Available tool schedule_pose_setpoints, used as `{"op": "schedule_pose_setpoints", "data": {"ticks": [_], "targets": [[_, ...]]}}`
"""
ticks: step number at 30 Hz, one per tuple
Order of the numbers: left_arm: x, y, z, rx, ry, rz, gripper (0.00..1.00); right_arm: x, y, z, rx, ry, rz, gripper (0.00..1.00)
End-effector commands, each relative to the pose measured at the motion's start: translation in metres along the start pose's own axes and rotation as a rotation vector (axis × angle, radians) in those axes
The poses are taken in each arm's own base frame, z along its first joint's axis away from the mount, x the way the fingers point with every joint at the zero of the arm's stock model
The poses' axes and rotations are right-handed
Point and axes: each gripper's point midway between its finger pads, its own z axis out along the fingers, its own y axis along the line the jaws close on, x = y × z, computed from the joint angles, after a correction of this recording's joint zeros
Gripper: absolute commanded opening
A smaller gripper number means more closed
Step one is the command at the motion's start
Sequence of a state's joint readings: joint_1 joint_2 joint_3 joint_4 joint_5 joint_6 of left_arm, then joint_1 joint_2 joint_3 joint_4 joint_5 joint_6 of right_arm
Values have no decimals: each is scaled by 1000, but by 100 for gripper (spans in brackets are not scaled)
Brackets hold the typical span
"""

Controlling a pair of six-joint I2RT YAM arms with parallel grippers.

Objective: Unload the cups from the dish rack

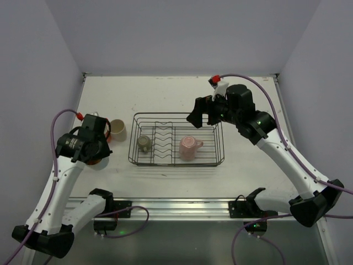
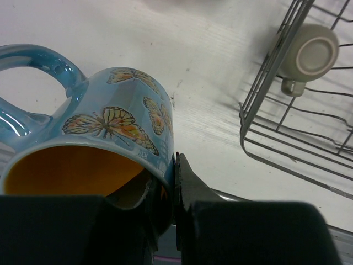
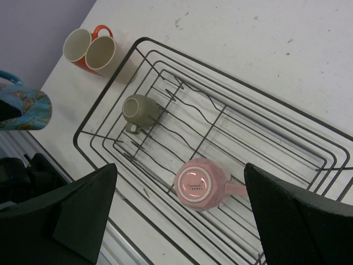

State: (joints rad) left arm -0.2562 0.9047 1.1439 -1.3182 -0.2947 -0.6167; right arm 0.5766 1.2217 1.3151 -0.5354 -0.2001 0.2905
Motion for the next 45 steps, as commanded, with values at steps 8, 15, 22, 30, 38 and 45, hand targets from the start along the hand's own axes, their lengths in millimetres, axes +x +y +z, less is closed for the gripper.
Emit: {"op": "schedule_pose_setpoints", "data": {"ticks": [8,15,22,30,38,45], "targets": [[-25,-18,29,5,-68,-20,0,6,-2,-5,7,9,-24,99],[-20,-26,60,47,-9,-41,0,9,-5,-5,20,23,-27,99],[-21,-20,73,43,-1,-98,0,9,-4,-4,19,23,-27,99],[-13,-17,96,28,51,-127,0,13,-7,-1,28,39,-24,99],[-13,6,117,-21,77,-207,0,15,-9,0,37,44,-26,99],[-15,13,128,-19,109,-235,0,16,-10,3,35,54,-24,99]]}}
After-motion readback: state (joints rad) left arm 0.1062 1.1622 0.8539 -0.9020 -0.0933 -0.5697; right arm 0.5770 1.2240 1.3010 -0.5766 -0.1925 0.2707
